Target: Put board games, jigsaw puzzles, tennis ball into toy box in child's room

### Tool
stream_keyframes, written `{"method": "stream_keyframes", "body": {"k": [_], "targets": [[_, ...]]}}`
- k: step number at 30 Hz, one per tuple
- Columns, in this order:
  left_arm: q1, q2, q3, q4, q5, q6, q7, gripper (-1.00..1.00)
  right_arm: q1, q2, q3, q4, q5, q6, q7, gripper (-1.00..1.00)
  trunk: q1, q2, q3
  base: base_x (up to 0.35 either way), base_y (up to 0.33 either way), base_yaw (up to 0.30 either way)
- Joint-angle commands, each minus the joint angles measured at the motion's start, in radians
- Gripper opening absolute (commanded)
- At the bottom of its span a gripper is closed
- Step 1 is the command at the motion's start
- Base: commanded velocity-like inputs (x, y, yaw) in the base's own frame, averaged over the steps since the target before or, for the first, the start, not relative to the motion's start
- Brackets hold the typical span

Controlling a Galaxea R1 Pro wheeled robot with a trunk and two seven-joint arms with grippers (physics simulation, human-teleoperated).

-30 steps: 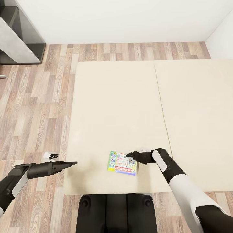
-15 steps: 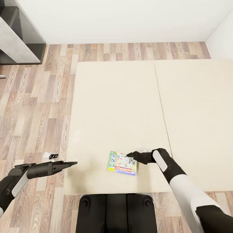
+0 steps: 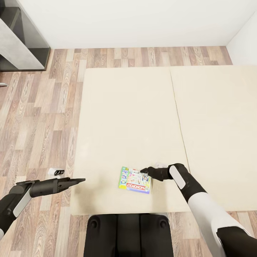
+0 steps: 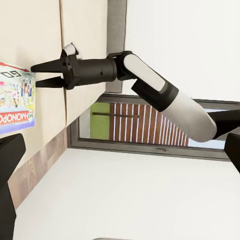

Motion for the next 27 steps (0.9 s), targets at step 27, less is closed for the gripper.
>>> {"method": "stream_keyframes", "body": {"k": [27], "targets": [[-0.001, 0.001, -0.004, 0.0, 0.005, 0.011, -0.002, 1.0, -0.002, -0.001, -0.001, -0.005, 0.007, 0.004, 0.006, 1.0, 0.001, -0.002, -0.001, 0.0, 0.029, 0.0]]}}
